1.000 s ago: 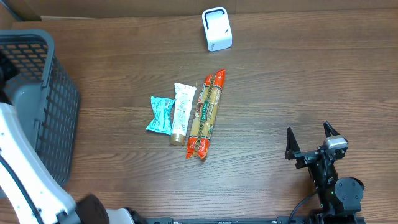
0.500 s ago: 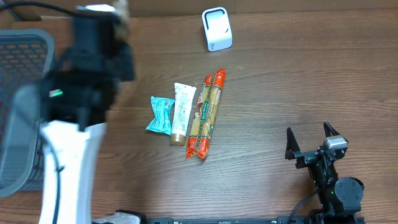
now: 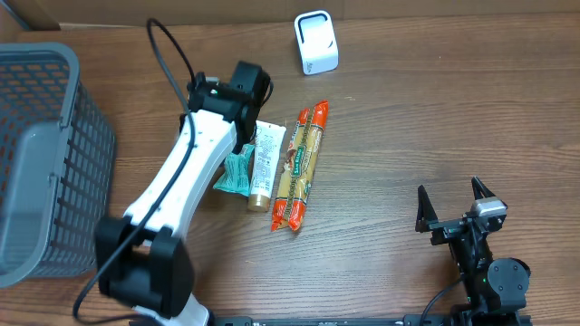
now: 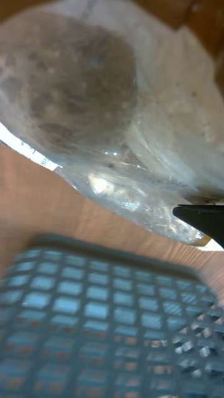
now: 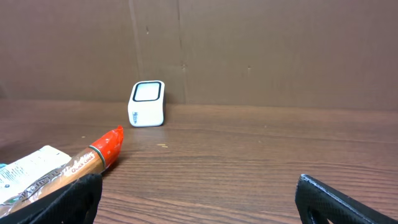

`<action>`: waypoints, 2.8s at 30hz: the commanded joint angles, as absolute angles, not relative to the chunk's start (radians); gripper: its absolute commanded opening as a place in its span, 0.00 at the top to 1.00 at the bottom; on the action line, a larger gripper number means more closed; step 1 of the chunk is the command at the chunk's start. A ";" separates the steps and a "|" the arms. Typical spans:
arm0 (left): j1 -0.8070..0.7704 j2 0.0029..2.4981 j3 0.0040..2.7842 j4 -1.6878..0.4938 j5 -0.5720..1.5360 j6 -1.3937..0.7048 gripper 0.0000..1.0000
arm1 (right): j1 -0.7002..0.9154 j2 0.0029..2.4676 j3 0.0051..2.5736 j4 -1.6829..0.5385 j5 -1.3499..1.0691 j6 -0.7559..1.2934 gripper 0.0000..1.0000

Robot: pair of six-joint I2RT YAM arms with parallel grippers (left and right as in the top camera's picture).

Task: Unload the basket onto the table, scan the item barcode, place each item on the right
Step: 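Carry the bread bag to the table left of the mint packet, release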

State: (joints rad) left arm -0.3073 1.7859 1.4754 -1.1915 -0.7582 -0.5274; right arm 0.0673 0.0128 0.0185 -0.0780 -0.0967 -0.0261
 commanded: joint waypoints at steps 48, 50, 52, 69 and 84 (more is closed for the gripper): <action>-0.471 1.924 1.350 -0.813 -0.056 -0.539 0.96 | 0.073 0.003 0.008 -0.073 -0.087 -0.031 0.00; -0.453 1.922 1.369 -0.857 -0.167 -0.540 0.96 | 0.073 0.003 0.008 -0.073 -0.087 -0.031 0.00; -0.427 1.922 1.403 -0.929 -0.297 -0.542 0.96 | 0.073 0.003 0.008 -0.073 -0.087 -0.031 0.00; -0.298 1.926 1.377 -1.024 -0.285 -0.672 0.72 | 0.073 0.003 0.008 -0.073 -0.087 -0.031 0.00; -0.297 1.819 1.857 -1.323 -0.260 -0.576 0.00 | 0.073 0.003 0.008 -0.073 -0.087 -0.031 0.00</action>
